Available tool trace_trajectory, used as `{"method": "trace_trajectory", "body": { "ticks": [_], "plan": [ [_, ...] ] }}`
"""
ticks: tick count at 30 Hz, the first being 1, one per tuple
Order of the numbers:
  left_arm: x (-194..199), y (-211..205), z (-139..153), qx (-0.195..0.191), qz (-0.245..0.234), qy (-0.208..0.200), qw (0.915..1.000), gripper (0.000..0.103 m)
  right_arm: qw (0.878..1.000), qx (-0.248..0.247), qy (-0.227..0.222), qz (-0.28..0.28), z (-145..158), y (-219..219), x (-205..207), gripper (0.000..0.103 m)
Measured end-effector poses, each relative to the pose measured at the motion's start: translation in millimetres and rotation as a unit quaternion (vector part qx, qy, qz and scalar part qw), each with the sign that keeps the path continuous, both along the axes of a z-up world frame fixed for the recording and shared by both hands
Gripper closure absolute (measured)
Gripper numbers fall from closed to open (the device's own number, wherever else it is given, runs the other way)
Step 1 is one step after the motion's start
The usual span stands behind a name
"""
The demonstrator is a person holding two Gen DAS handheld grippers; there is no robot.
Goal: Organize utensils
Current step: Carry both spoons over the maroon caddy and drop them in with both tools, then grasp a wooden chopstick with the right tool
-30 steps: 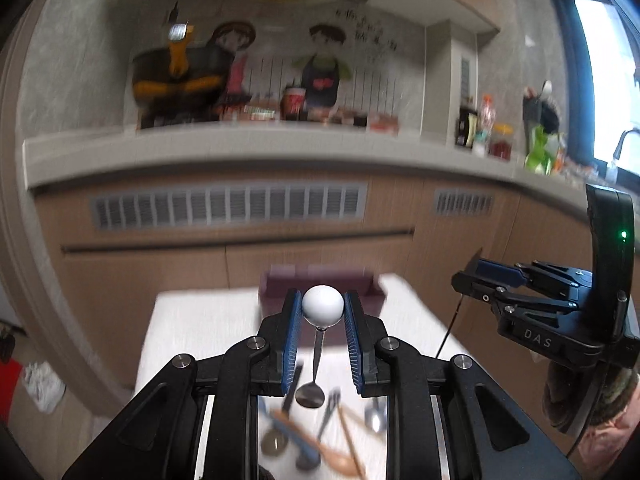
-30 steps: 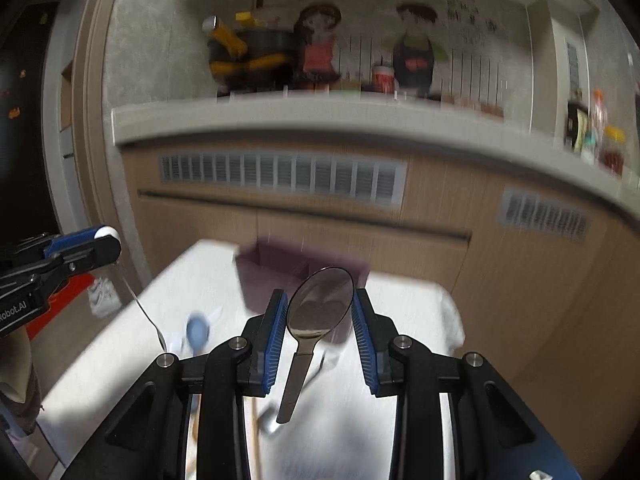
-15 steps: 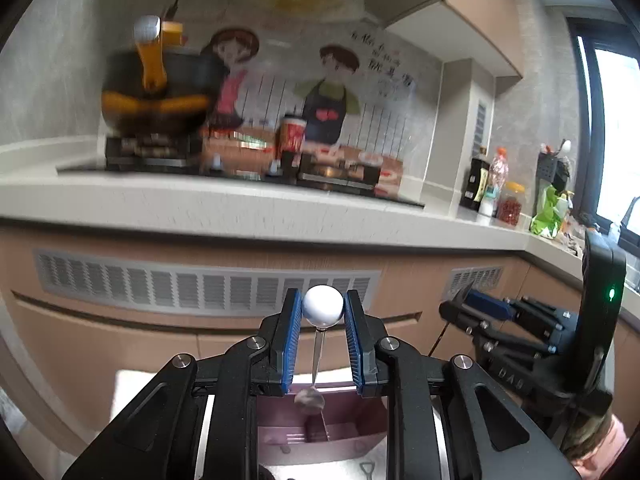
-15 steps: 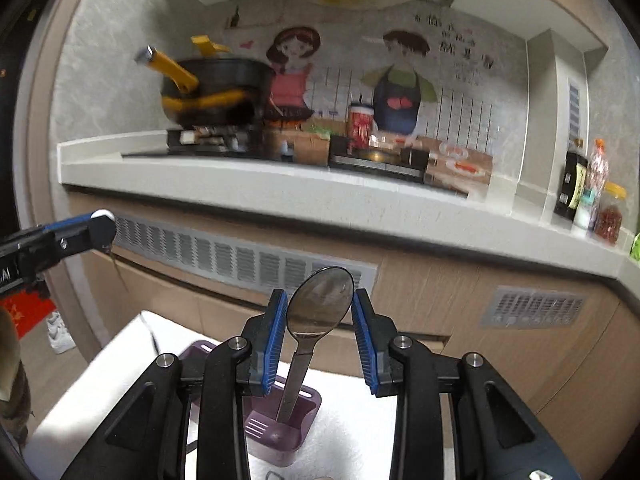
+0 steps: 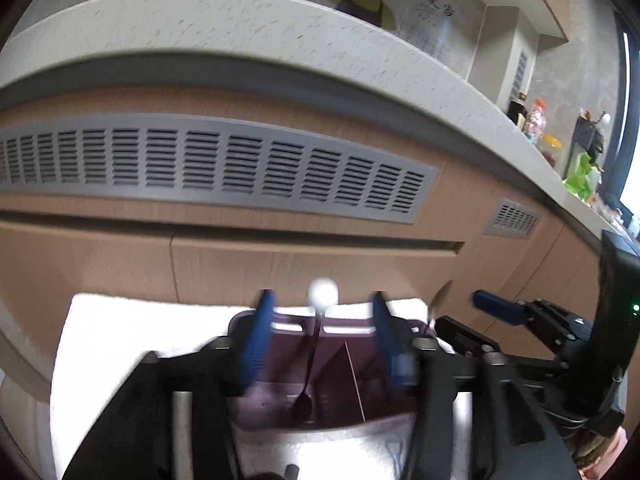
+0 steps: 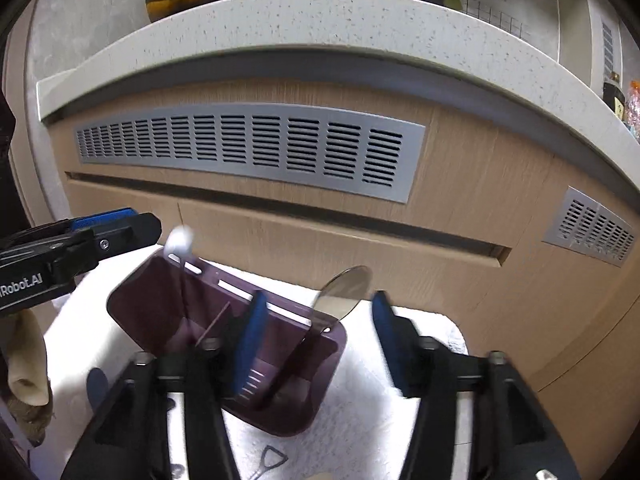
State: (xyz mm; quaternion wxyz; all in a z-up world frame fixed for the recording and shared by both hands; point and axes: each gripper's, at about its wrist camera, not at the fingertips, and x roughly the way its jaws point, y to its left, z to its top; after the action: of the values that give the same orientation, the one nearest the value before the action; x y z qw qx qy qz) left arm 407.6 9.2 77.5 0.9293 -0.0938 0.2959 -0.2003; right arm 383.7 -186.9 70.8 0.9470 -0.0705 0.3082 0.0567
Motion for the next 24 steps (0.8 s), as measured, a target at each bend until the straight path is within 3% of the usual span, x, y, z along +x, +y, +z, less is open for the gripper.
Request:
{"method": "trace_trajectory", "body": {
  "ticks": [1,3,7,10,20,24],
  "plan": [
    [-2.7,2.1,-1.6,0.001,0.003,0.001,1.0,0.03,1.0,-0.004,-0.002,-0.002,-1.3,-0.5,-3.0,0.044],
    [-12.4,8.4,-5.1,0.008,0.016,0.002,0.9998,0.027,1.0,-0.011,-0.003,-0.004,-2.3,-2.5,-11.7,0.04],
    [-44.5,18.8,-7.9,0.029,0.031,0.005,0.9991,0.014,1.0,-0.017,0.0,-0.008,-2.8,-6.2,-43.9,0.023],
    [-71.1,28.0,-17.5,0.035,0.038,0.024,0.9984,0.006,0.999,-0.035,0.014,0.001,-12.8,-0.5,-73.2,0.018],
    [-156.7,59.2,-84.8,0.027,0.067,0.118,0.9903,0.0,0.991,-0.091,0.094,0.031,-84.5,36.3,-157.2,0.012],
    [-183.2,68.2,-100.3,0.033,0.07,0.132,0.9881,0.0,0.987,-0.092,0.126,0.048,-106.4,46.7,-183.7,0.007]
  ]
}}
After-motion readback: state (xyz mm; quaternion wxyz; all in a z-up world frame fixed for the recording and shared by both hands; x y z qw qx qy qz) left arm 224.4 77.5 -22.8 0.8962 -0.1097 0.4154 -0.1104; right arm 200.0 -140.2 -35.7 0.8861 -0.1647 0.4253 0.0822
